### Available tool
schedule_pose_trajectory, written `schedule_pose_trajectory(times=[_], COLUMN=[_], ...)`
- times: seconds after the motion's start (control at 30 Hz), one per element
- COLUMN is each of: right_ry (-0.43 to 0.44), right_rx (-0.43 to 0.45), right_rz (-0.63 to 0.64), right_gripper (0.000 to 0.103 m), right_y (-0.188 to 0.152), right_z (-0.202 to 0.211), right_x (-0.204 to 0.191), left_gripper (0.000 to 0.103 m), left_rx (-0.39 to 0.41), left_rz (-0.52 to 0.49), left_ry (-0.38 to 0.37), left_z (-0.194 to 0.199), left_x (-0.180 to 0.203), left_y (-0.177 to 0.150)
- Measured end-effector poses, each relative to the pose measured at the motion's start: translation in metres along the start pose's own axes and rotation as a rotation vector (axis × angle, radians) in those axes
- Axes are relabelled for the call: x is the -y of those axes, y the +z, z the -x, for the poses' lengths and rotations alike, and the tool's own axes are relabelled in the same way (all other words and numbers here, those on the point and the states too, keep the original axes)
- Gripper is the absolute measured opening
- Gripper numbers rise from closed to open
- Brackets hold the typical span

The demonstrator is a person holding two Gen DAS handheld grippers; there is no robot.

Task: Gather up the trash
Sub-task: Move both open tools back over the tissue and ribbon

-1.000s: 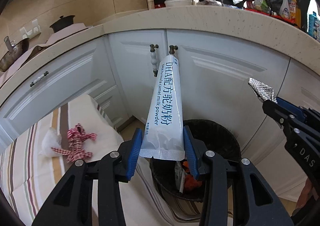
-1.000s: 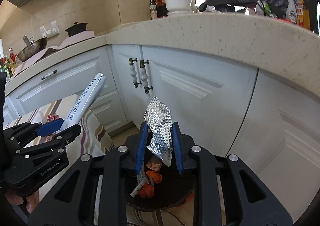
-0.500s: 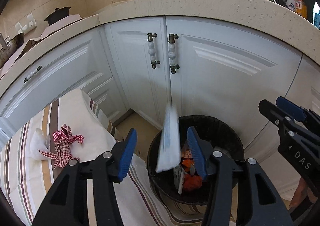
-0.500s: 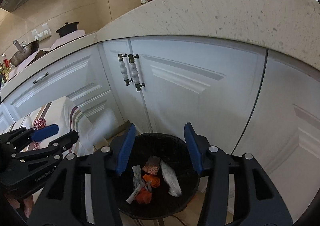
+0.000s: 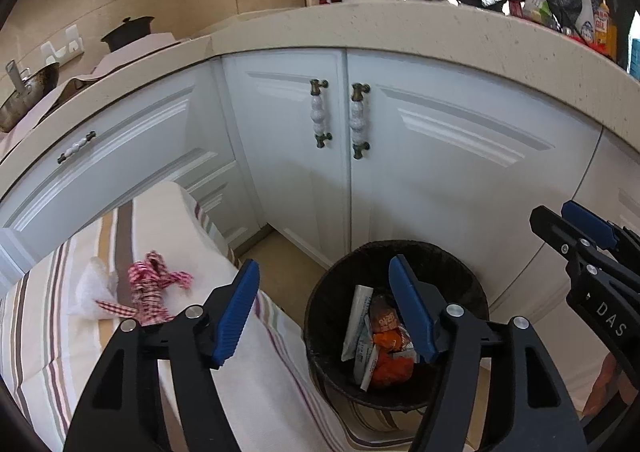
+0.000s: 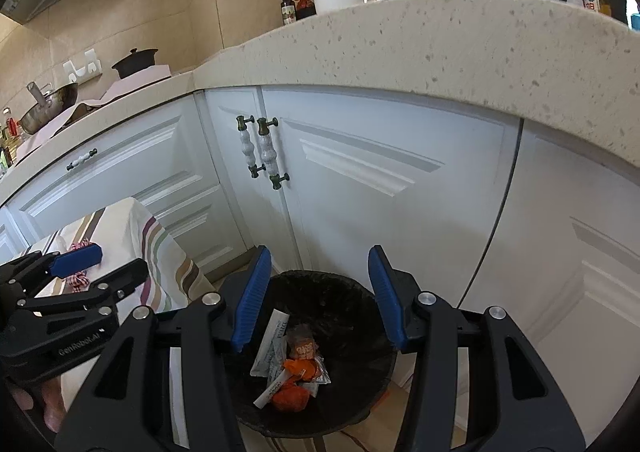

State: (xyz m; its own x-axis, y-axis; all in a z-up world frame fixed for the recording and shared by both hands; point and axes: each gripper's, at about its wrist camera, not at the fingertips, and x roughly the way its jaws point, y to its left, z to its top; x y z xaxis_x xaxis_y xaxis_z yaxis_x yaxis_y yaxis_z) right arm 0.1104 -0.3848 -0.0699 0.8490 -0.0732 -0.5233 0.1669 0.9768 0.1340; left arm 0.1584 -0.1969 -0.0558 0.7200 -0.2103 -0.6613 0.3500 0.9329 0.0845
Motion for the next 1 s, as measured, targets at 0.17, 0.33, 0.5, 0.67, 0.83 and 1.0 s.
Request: schedule_pose_trajectory(times=[0.17,0.33,0.5,0.67,0.83,1.0], right_ry=[0.027,0.084,0.150,0.212,0.276,0.326], right_rx=[0.014,0.022,0.022,0.005,-0.017,-0.051], right_rz=[0.019,0.053,0.097,0.148,0.200,0.242], right_gripper=[0.050,0.050,0.049,0.049,0.049,0.049], right_y=[0.004,0.008,0.011,0.008,0.006,0.003], right_z=[0.008,0.012,0.014,0.013,0.008,-0.002], right_x=[-0.016,-0.045,-0.082,-0.120,-0.161,-0.198], left_gripper=[0.068,0.069,0.069,0.069,0.069,0.069], left_rx=[0.023,0.029,0.021,0.013,0.007,-0.005], left_rz=[0.024,0.068,0.140,0.213,0.287,0.345], left_ry=[0.033,0.088,0.158,0.237,0.310,0.370], left_z=[0.016,0.036,0.055,0.072,0.087,0.098], left_x=[-0.021,-0.055,-0.099,-0.142,-0.184,-0.219], left_y=[-0.002,-0.014,-0.029,-0.047,-0.065,-0.081])
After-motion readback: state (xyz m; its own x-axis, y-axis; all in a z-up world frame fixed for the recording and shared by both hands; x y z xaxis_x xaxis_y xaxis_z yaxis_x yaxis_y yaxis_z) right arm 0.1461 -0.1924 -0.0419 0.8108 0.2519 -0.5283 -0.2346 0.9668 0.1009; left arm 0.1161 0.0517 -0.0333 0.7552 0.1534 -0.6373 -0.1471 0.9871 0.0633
